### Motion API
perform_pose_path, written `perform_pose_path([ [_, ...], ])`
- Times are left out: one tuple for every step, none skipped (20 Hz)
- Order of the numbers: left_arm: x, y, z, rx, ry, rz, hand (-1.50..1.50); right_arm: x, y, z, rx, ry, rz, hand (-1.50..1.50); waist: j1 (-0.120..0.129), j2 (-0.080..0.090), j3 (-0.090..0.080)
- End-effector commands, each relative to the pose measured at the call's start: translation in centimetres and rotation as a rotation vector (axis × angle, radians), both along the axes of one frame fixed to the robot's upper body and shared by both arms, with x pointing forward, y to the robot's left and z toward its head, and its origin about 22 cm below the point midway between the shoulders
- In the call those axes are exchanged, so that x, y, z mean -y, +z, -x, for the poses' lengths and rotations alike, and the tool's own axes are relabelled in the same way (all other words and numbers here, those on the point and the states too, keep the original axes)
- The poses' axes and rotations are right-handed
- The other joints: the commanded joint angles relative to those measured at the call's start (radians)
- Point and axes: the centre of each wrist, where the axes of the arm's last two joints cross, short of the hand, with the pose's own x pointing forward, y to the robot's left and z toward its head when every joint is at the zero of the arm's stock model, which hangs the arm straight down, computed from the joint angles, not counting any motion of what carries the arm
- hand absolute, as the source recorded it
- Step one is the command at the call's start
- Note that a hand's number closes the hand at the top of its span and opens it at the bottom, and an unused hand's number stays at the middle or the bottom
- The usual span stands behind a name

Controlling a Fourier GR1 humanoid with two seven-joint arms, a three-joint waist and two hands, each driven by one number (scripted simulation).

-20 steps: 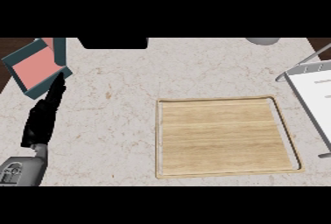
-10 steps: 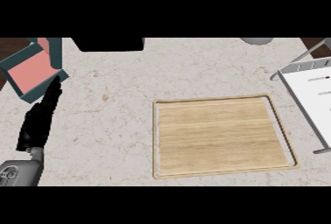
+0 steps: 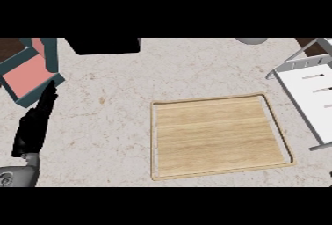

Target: Pick the croissant from the tray and place it in the tiered basket

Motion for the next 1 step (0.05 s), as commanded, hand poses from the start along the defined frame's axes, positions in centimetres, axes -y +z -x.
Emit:
perform_pose_path([
  [0.2, 0.05, 0.99, -0.009, -0.015, 0.01, 0.0, -2.91, -0.44, 5.81, 0.054, -0.059, -0.09, -1.5, 0.009, -0.002, 0.001],
])
